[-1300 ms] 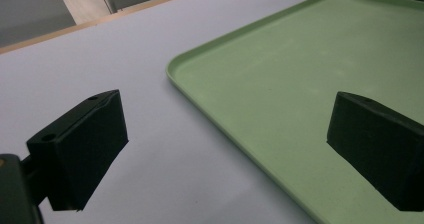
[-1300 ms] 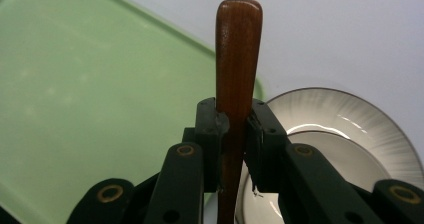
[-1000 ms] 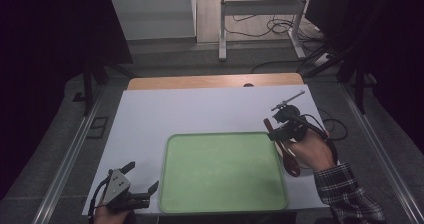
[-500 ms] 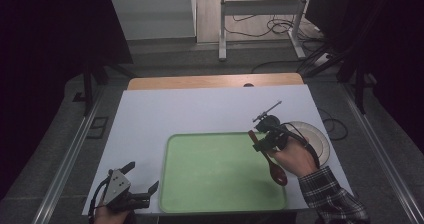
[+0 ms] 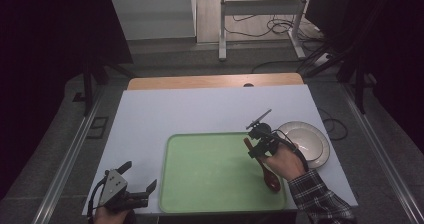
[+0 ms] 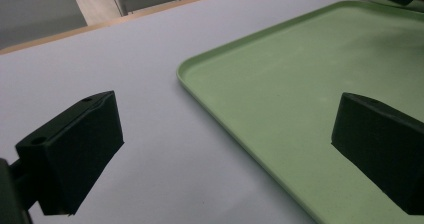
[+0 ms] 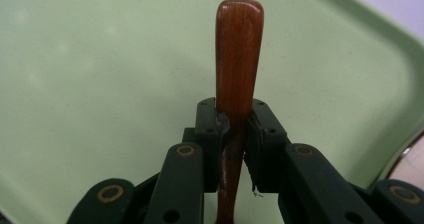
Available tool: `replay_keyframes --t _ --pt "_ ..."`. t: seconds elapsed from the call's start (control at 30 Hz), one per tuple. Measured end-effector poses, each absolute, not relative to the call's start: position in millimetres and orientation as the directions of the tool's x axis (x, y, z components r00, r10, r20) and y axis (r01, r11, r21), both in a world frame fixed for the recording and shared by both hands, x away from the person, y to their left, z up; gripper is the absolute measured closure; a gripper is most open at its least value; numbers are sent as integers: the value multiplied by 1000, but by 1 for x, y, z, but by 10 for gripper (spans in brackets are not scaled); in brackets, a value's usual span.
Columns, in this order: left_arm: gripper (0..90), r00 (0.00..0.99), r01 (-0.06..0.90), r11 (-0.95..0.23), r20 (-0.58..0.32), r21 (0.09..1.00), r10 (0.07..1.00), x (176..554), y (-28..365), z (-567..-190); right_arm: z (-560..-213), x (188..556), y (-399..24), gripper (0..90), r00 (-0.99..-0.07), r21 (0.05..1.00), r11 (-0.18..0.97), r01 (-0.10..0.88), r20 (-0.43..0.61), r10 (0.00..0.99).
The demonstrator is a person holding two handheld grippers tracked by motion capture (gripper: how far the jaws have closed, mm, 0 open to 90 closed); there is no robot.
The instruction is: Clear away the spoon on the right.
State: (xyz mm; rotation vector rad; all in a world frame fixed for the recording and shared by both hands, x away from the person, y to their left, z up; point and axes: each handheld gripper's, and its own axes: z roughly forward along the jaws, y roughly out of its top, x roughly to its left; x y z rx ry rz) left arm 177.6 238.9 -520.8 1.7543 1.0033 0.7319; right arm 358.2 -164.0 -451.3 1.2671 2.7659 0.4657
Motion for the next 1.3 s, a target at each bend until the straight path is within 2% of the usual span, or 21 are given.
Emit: replay_keyframes --t 0.27,0.43,0.53,0.93,1.3 --pt "0 489 303 -222 49 927 871 178 238 -521 -469 363 -164 762 -654 275 616 738 69 753" --pt "0 490 302 -226 53 926 870 178 238 -521 -468 360 -166 674 -681 300 641 707 44 731" --pt "0 492 301 -231 57 925 869 178 238 -521 -464 357 -167 665 -687 323 646 692 23 726" --pt "3 495 301 -236 61 924 867 178 237 -521 -466 335 -168 879 -744 428 673 604 -1 668" --pt "5 496 300 -244 68 922 865 177 236 -521 -480 319 -172 894 -764 488 667 563 2 645"
